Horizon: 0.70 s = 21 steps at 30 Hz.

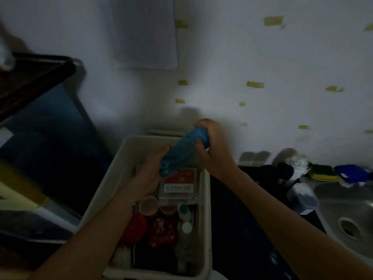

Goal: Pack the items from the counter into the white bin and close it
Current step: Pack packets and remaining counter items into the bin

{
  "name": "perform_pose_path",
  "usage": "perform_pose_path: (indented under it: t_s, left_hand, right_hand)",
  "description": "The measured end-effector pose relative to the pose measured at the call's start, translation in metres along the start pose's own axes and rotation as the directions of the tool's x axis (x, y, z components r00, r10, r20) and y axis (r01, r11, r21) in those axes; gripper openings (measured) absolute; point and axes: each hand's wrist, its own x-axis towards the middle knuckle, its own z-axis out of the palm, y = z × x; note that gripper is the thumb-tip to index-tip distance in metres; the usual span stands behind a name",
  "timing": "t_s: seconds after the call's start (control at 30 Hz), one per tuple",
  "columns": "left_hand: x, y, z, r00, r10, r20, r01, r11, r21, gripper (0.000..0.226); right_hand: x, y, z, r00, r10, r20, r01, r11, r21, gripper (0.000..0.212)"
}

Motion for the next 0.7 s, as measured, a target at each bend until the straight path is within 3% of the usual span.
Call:
perform_pose_path:
  t_s: [0.07, 0.17, 0.33, 0.47, 0.57, 0.7]
  left_hand:
    - [-0.008, -0.005, -0.028, 0.998, -0.015, -0.057, 0.021, 0.994, 0.108, 0.029]
    - [-0.017, -0.012, -0.065, 0.983, 0.049, -0.178, 0.005, 0.958, 0.287, 0.016]
    - [-0.038, -0.026, -0.115, 0.978, 0.047, -0.201, 0.058, 0.874, 0.482, 0.024]
    - [-0.047, -0.043, -0.146, 0.993, 0.051, -0.105, 0.038, 0.709, 0.704, 0.024]
    - [-0.047, -0.053, -0.157, 0.996, 0.082, 0.042, -0.080, 0.553, 0.830, 0.023]
    - [-0.041, -0.068, -0.166, 0.994, 0.011, 0.107, -0.102, 0.389, 0.915, 0.029]
  right_hand:
    - [-0.006, 0.000, 0.017, 0.989, 0.043, 0.142, -0.043, 0.999, -0.005, 0.039]
    - [-0.017, -0.001, 0.039, 0.941, 0.125, 0.314, -0.109, 0.992, -0.066, 0.046]
    - [-0.043, -0.016, 0.080, 0.748, 0.294, 0.596, -0.255, 0.955, -0.151, 0.058]
    - [-0.067, -0.023, 0.108, 0.611, 0.337, 0.717, -0.286, 0.938, -0.198, 0.061]
    - [-0.087, -0.022, 0.118, 0.562, 0.338, 0.755, -0.314, 0.932, -0.183, 0.055]
    - [-0.110, -0.021, 0.131, 0.514, 0.359, 0.779, -0.356, 0.916, -0.187, 0.051]
